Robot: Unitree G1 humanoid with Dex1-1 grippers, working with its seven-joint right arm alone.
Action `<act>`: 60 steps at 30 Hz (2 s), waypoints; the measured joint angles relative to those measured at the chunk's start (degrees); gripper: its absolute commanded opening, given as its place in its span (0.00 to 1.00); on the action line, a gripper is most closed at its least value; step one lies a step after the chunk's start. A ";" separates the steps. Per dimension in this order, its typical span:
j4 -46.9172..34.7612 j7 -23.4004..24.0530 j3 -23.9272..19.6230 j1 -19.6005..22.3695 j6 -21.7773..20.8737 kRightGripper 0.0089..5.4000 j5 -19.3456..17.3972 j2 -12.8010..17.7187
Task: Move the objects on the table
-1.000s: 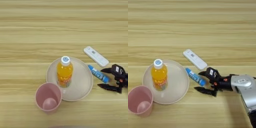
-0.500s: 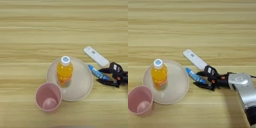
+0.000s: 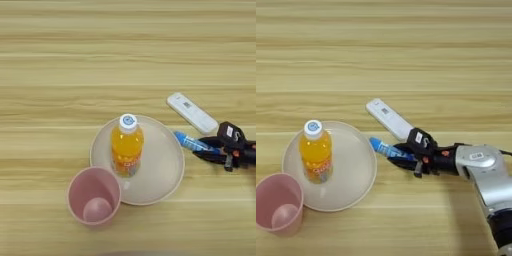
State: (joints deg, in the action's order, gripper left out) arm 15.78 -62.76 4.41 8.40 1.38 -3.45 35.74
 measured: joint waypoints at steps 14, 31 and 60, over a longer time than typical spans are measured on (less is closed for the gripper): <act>2.24 4.93 -0.72 1.70 -0.49 0.26 0.18 -1.09; -22.36 5.91 -1.80 -1.23 8.48 0.26 -4.98 -3.17; -20.15 8.91 9.70 -3.09 10.82 0.35 0.29 -9.11</act>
State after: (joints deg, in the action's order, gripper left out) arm -4.37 -53.86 14.11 5.31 12.19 -3.16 26.62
